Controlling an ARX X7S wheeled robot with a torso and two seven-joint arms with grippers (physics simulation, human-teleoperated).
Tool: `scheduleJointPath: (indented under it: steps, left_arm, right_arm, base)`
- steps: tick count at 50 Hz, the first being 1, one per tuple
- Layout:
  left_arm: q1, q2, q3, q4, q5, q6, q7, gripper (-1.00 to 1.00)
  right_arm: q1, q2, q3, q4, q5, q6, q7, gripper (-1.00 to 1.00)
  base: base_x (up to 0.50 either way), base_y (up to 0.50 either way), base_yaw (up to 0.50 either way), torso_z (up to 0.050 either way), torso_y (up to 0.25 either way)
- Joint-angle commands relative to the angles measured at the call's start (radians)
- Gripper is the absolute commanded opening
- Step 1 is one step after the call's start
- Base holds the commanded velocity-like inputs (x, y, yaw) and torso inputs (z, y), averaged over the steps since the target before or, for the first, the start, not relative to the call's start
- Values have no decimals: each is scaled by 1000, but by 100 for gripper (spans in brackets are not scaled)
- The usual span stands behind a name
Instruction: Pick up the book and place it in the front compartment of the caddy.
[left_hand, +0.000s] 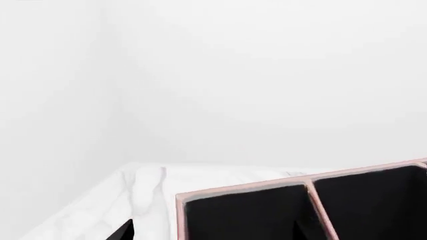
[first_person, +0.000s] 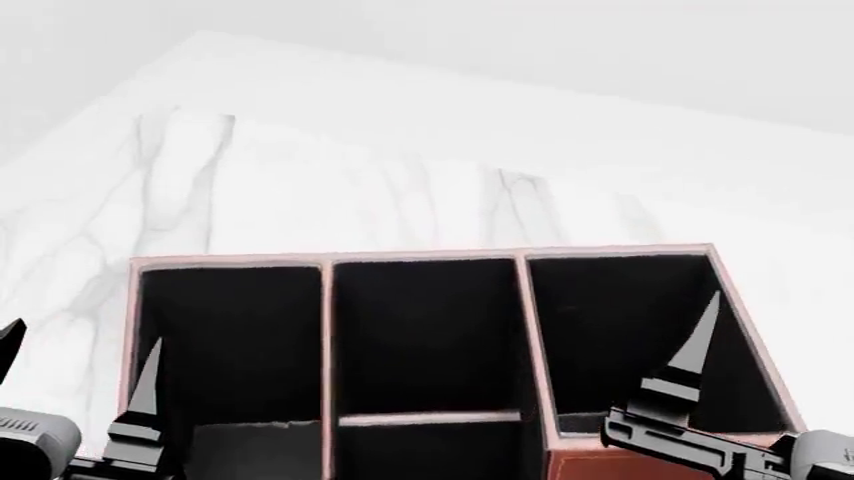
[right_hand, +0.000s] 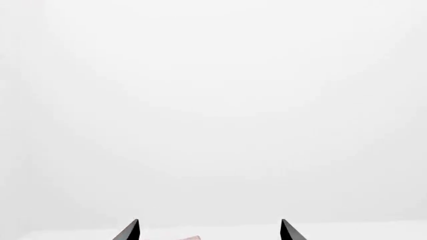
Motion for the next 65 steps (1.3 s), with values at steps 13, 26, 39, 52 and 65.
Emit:
scheduleJointPath:
  steps: [13,26,39,52,65]
  left_arm:
    - [-28,-35,21,-16,-14,-9,79,100]
    - [-53,-170,169,49,-131,-98,325,100]
    - [-68,-236,231,92,-319,-214,504,100]
    - [-60,-284,274,123,-330,-217,556,100]
    - [-80,-313,316,139,-337,-229,596,100]
  right_arm:
    - [36,29,13,63,-41,5,-38,100]
    - [31,50,62,80,-41,1,-16,100]
    - [38,56,52,84,-47,-4,-13,100]
    - [30,58,49,94,-50,-20,-9,100]
    - [28,63,44,90,-58,-17,0,100]
  base:
    - [-16,47,38,0,0]
    - [0,0,0,0,0]
    - [0,0,0,0,0]
    - [0,0,0,0,0]
    - [0,0,0,0,0]
